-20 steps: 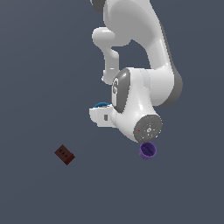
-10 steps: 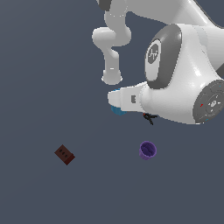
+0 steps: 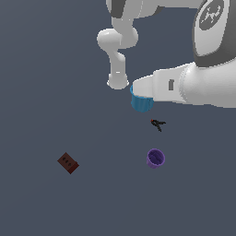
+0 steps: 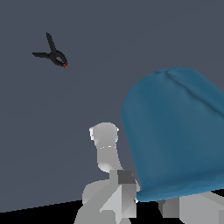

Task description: Pick up a designated object from a clutter of objects.

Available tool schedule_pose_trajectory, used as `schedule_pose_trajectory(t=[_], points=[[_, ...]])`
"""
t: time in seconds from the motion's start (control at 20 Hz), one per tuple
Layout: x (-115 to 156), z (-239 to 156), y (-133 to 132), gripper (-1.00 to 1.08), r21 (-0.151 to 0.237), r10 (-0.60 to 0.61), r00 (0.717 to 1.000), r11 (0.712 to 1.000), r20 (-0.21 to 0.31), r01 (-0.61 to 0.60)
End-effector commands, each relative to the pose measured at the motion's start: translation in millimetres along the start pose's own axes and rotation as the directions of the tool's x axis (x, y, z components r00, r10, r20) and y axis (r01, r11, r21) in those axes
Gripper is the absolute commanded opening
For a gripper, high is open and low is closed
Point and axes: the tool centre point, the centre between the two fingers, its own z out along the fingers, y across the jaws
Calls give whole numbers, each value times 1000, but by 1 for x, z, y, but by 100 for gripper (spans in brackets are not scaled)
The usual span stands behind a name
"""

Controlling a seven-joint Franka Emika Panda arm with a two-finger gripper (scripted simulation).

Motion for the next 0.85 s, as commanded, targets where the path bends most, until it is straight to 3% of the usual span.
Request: schedule_pose_trajectory(t=[0.0, 0.8], points=[[-7, -10, -6, -100, 1, 1, 1000, 1000, -1, -1], [-19, -29, -20, -100, 1, 4, 1000, 1000, -1, -4]])
